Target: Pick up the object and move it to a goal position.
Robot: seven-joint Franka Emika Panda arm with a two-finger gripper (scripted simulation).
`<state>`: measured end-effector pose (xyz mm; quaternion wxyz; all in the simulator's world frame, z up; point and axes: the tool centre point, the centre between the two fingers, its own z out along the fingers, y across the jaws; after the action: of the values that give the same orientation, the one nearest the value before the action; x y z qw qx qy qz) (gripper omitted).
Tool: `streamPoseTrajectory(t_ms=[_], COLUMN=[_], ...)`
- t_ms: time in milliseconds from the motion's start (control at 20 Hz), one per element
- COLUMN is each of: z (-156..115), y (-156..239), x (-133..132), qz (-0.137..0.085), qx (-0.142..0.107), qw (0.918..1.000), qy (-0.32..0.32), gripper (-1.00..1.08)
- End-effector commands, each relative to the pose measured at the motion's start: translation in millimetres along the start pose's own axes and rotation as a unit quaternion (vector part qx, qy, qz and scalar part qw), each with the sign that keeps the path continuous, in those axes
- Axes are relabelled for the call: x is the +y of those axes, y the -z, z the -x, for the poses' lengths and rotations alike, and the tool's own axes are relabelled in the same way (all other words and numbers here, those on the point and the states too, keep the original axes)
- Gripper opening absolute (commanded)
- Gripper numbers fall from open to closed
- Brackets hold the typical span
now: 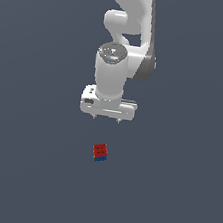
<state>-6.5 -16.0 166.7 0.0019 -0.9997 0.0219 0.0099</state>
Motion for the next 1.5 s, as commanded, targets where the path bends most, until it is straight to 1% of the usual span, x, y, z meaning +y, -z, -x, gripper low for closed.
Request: streamPoseTrajectory(t_ms=[0,450,800,1100,1450], z=[0,2,-3,-21,-55], y=[0,5,1,-10,-37], x=[0,-6,-6,-5,-2], qz=[0.000,0.012,0.011,0.011,0.009], qx=[0.000,-0.003,-0.003,-0.001,0.003], qw=[1.0000,0.9995,0.9993,0.9985,0.9955], qy=[0.000,0.030,0.035,0.054,0.094], gripper=[1.00,1.00,1.00,1.00,1.00])
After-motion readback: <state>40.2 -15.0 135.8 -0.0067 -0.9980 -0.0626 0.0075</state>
